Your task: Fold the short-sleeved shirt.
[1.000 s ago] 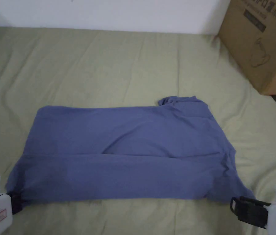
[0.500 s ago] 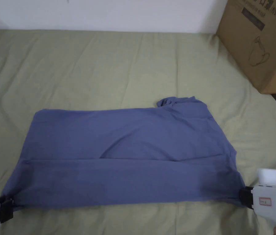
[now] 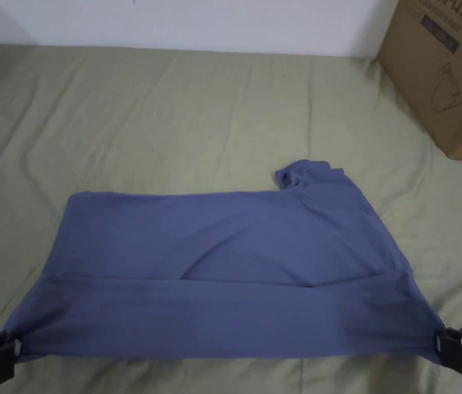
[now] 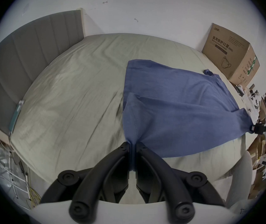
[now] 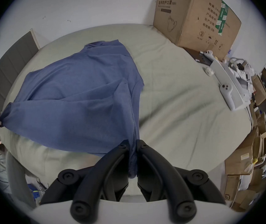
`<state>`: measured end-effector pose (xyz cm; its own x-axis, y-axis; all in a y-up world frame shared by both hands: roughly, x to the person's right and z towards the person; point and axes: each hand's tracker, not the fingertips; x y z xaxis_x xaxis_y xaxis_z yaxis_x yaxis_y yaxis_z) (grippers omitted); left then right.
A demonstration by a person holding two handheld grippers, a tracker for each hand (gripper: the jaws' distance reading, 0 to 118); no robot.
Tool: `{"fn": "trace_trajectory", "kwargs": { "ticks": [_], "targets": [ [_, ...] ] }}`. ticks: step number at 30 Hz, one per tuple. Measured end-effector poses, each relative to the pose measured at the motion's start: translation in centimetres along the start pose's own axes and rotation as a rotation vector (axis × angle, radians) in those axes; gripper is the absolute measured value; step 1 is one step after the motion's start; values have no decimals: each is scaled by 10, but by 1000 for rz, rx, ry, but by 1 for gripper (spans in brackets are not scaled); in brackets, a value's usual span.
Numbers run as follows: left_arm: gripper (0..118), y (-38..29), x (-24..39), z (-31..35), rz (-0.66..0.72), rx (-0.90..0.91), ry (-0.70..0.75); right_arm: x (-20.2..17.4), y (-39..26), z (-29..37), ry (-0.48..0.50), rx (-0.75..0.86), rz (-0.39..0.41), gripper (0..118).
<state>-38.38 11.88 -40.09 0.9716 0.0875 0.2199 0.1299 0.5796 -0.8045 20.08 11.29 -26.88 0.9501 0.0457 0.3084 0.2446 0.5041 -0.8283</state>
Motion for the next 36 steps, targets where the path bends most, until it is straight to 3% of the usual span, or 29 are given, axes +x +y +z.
{"fn": "trace_trajectory", "kwargs": {
  "ticks": [3, 7, 8, 9, 10, 11, 12, 13, 16, 17, 19, 20, 21, 22, 23, 25, 30, 33, 34, 35, 36],
  "targets": [
    [9, -23, -4, 10, 28, -35, -3, 8, -27, 3, 34, -52, -68, 8],
    [9, -51, -6, 5, 39, -80, 25, 11, -53, -9, 51, -96, -82, 9],
    [9, -54, -8, 0, 52, -85, 20, 11, -55, -11, 64, -89, -99, 16],
    [10, -54, -9, -3, 69, -88, 12, 9, -53, -11, 69, -87, -117, 34],
    [18, -52, -8, -3, 80, -87, 20, 9, -50, -9, 67, -87, -124, 64],
    [52, -48, -7, -1, 101, -72, 30, 10, -49, -5, 57, -81, -124, 98],
    [82, -43, -7, 1, 122, -51, 53, 12, -46, -1, 47, -74, -118, 103],
    [90, -35, -8, 4, 124, -43, 50, 13, -43, 5, 43, -53, -112, 102],
    [90, -13, -6, 21, 148, 38, -2, 14, -27, 27, 26, 10, -101, 97],
    [89, -4, -4, 25, 148, 66, -8, 13, -19, 35, 30, 39, -97, 83],
    [88, 14, 1, 28, 160, 89, -36, 9, -4, 46, 56, 104, -96, 77],
    [85, 21, 2, 27, 174, 112, -68, 6, 3, 48, 48, 106, -104, 60],
    [74, 28, 5, 26, 181, 131, -104, 2, 12, 48, 45, 112, -111, 41],
    [53, 36, 7, 23, 192, 141, -129, -2, 20, 45, 50, 119, -115, 23],
    [10, 42, 11, 18, 187, 136, -118, -4, 27, 42, 57, 128, -123, 13],
    [3, 53, 22, 7, 153, 153, -92, -5, 46, 28, 123, 138, -138, 3],
    [1, 71, 36, -11, 107, 218, -148, -10, 106, -15, 150, 160, -120, 2],
    [1, 85, 35, -25, 122, 193, -131, -7, 151, -47, 160, 189, -178, 5],
    [1, 89, 34, -28, 123, 193, -123, -6, 166, -60, 160, 194, -174, 25],
    [1, 92, 33, -32, 124, 185, -125, -6, 182, -74, 152, 181, -164, 66],
    [1, 93, 31, -36, 133, 178, -124, -6, 196, -92, 113, 132, -133, 90]
  ]
}}
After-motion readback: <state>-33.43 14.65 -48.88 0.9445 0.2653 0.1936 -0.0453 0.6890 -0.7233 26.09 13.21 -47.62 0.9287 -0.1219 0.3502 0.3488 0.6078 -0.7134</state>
